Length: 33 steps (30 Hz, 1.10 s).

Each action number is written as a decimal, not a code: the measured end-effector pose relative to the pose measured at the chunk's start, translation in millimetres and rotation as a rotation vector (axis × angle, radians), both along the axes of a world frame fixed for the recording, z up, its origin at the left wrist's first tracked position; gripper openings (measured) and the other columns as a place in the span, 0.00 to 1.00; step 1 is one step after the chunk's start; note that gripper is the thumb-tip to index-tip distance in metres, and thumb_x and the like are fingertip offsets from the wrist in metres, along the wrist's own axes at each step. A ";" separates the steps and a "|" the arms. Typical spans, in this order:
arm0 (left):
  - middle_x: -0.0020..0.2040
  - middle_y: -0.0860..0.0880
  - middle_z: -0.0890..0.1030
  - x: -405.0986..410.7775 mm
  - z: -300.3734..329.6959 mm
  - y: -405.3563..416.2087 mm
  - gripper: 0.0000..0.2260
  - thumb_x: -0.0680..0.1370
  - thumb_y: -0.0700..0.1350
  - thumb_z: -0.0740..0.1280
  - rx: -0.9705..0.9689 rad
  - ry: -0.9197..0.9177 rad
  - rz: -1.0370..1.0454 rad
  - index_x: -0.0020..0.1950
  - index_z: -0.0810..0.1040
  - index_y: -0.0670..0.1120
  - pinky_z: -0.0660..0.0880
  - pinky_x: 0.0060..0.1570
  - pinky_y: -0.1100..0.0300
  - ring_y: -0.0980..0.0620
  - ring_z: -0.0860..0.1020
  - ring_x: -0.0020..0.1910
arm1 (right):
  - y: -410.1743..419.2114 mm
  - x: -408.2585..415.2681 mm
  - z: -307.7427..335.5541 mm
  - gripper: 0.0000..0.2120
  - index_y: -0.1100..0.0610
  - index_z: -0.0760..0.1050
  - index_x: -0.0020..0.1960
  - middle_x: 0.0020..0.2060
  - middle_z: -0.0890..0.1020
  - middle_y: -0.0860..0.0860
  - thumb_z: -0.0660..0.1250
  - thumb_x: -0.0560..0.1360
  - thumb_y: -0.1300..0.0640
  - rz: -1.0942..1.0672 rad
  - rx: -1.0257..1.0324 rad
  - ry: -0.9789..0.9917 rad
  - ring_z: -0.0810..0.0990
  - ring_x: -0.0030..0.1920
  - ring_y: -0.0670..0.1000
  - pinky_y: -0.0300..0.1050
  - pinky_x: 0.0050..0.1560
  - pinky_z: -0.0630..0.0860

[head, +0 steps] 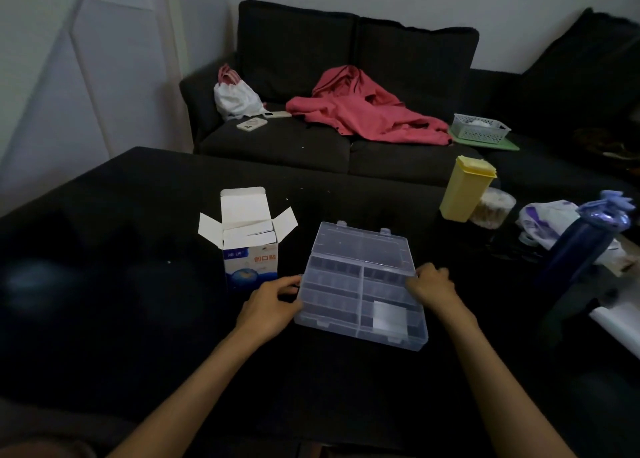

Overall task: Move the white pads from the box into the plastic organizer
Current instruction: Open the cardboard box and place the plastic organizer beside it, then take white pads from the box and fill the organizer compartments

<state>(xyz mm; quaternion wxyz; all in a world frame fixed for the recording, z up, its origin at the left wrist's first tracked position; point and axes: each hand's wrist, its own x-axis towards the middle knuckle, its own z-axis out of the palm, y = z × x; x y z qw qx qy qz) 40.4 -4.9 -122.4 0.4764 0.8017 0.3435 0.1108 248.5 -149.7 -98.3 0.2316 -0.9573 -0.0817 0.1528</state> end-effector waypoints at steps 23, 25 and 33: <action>0.47 0.48 0.80 -67.1 41.4 60.2 0.23 0.67 0.62 0.72 0.077 0.267 0.385 0.50 0.72 0.47 0.77 0.47 0.54 0.49 0.80 0.44 | 18.1 -43.2 44.5 0.22 0.54 0.64 0.70 0.68 0.69 0.54 0.63 0.77 0.57 0.273 0.490 -0.151 0.70 0.65 0.52 0.42 0.53 0.72; 0.58 0.46 0.76 -70.8 39.9 68.9 0.34 0.64 0.60 0.76 0.107 0.151 0.428 0.62 0.69 0.45 0.75 0.56 0.51 0.46 0.77 0.55 | 31.8 -60.5 61.1 0.18 0.53 0.68 0.67 0.65 0.71 0.52 0.62 0.78 0.56 0.390 0.539 -0.209 0.71 0.62 0.49 0.35 0.46 0.70; 0.70 0.47 0.70 -39.6 50.7 69.3 0.34 0.71 0.50 0.73 -0.168 -0.249 0.268 0.73 0.62 0.48 0.70 0.60 0.53 0.47 0.69 0.68 | 107.9 -108.0 86.7 0.13 0.52 0.75 0.62 0.61 0.77 0.51 0.60 0.78 0.58 0.716 0.349 -0.235 0.77 0.54 0.48 0.39 0.48 0.77</action>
